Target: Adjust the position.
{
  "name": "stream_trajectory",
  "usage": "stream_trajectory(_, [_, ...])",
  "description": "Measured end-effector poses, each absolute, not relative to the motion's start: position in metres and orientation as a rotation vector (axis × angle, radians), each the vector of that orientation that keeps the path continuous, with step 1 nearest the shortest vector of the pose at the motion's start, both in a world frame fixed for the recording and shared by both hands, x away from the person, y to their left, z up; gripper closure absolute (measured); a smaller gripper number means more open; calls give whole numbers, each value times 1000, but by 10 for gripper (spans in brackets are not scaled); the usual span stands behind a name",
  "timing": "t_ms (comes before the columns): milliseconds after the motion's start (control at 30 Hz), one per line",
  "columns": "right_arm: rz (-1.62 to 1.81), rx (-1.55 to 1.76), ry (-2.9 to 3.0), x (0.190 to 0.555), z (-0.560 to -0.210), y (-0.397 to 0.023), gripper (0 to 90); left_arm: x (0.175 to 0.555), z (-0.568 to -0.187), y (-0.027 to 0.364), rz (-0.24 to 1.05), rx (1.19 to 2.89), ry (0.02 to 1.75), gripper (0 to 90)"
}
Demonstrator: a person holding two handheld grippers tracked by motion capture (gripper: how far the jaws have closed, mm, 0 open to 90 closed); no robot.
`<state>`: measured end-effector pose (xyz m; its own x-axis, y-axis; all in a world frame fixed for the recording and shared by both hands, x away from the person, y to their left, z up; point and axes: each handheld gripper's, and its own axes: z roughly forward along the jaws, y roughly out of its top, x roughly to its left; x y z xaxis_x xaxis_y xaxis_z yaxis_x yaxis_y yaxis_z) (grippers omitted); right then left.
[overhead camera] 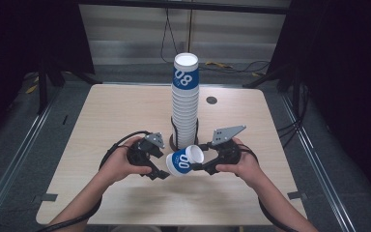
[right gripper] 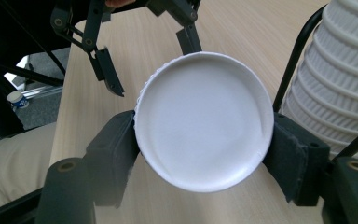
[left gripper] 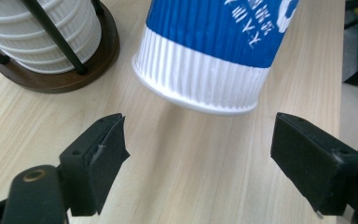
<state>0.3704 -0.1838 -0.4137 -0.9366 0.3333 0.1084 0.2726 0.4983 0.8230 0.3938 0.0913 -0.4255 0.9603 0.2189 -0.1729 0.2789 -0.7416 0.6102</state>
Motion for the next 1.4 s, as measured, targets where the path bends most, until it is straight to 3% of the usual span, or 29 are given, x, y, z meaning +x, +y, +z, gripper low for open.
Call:
stream_trajectory(667, [1518, 572, 2618, 375, -410, -185, 294, 398, -452, 86, -168, 2372, 394, 174])
stream_trajectory(1400, [1580, 574, 2607, 375, -412, -183, 294, 399, -449, 80, -89, 2299, 364, 159])
